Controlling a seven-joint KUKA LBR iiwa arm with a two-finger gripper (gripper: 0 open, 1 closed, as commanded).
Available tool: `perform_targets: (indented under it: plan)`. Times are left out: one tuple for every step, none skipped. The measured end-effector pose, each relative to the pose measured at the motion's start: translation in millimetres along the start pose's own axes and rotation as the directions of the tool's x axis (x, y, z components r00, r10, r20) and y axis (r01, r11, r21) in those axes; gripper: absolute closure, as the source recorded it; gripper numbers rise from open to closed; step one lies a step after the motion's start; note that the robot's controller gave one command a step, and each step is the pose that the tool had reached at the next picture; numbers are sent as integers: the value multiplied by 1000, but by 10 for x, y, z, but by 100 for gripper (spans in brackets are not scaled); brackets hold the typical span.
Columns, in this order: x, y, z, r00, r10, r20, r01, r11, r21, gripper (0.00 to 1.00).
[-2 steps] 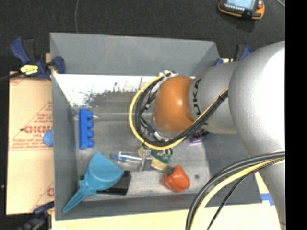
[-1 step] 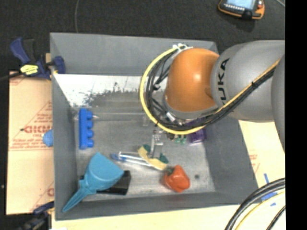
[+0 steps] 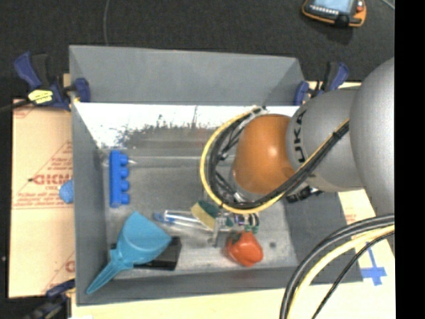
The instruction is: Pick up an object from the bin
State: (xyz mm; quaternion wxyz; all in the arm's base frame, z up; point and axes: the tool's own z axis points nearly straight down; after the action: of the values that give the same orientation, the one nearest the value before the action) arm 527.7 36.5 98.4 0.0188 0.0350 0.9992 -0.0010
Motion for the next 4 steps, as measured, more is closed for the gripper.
perform_targets:
  plan:
    - [53, -2, 283, 1000, -3, -7, 3, 1000, 2, 0]
    - [401, -219, 272, 985, -172, -5, 172, 985, 1, 0]
    - [-168, -55, -538, 998, -60, 0, 60, 998, -2, 100]
    - [-169, -55, -538, 998, -59, 0, 59, 998, -2, 100]
